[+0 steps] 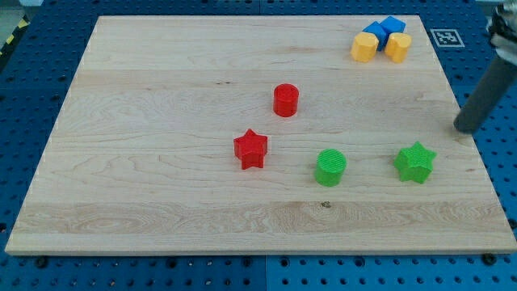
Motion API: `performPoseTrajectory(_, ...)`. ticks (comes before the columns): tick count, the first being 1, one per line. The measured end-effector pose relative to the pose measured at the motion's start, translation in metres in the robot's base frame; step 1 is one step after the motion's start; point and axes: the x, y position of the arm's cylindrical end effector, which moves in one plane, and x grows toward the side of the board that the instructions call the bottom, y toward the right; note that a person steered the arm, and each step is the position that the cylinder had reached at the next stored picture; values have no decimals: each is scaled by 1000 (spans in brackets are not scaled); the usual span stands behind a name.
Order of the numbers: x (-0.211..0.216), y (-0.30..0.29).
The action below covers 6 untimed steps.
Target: Push the green star diagonally to the top right side of the green circle
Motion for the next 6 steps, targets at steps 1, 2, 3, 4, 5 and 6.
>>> performPoseTrajectory(1,54,-3)
performPoseTrajectory(2,80,-12)
performPoseTrajectory(3,80,-40)
performPoseTrajectory(4,80,-49)
performPoseTrajectory(5,78,-49)
performPoseTrajectory(6,69,-55)
